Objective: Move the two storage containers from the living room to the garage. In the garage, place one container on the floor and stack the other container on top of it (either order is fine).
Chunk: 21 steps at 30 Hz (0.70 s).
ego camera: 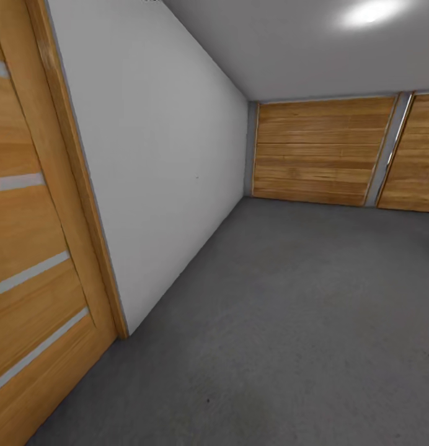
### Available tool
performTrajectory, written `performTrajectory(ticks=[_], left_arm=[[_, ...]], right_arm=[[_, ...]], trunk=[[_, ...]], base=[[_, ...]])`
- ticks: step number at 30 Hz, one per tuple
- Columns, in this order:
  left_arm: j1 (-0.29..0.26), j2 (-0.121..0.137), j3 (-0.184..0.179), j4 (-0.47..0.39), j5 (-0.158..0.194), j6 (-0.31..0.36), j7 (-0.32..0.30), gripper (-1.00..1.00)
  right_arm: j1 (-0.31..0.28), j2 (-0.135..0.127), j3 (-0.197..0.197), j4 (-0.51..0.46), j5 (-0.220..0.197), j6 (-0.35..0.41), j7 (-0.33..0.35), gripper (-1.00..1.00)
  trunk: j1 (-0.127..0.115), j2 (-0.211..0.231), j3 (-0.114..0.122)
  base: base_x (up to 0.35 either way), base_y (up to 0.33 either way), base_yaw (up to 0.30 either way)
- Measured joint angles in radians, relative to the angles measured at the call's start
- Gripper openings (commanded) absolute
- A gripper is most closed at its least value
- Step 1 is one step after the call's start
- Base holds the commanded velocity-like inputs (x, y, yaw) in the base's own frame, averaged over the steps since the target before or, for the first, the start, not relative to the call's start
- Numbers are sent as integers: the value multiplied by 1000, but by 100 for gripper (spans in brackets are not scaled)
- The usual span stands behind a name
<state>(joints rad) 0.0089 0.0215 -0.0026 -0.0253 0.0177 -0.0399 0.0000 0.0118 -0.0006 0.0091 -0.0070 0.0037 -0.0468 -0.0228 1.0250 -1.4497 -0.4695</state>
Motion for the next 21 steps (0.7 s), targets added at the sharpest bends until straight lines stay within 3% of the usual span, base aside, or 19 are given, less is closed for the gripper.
performTrajectory(ticks=[10, 15, 21], left_arm=[[0, -2, 3, -1, 0, 0, -2, 100], [0, -30, 7, 0, 2, -4, -3, 100], [0, -41, 10, 1, 4, -4, -3, 100]], right_arm=[[0, -5, 1, 0, 1, -2, 0, 100], [0, -6, 1, 0, 2, -2, 0, 100], [0, -7, 1, 0, 2, -2, 0, 100]], trunk=[[0, 0, 0], [0, 0, 0], [0, 0, 0]], base=[[0, 0, 289], [0, 0, 289], [0, 0, 289]])
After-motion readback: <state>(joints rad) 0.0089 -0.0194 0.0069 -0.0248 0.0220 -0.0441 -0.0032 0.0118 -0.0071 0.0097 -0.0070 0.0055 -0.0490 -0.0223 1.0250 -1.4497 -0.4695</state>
